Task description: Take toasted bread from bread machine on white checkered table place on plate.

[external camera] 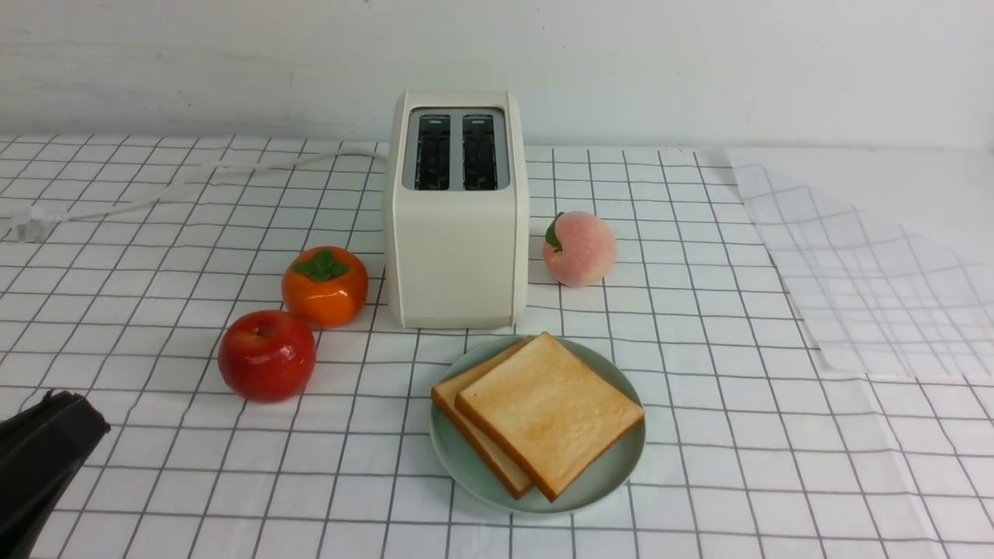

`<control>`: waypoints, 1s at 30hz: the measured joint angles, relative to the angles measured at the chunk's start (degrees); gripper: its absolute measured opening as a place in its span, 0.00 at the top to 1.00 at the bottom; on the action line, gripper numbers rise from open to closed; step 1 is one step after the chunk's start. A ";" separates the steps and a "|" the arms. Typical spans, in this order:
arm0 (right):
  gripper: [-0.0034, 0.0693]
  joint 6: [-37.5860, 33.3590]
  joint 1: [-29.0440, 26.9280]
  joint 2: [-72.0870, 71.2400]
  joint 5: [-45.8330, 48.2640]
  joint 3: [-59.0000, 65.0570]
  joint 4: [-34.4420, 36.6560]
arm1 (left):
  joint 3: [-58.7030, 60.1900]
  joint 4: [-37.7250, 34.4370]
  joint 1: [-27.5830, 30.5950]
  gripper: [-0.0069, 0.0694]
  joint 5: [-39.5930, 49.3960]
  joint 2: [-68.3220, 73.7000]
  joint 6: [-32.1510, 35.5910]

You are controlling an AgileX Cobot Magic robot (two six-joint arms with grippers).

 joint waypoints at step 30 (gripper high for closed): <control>0.96 1.15 0.24 -0.38 1.17 -0.05 -2.76 | 0.00 0.00 0.00 0.92 -0.17 0.00 0.00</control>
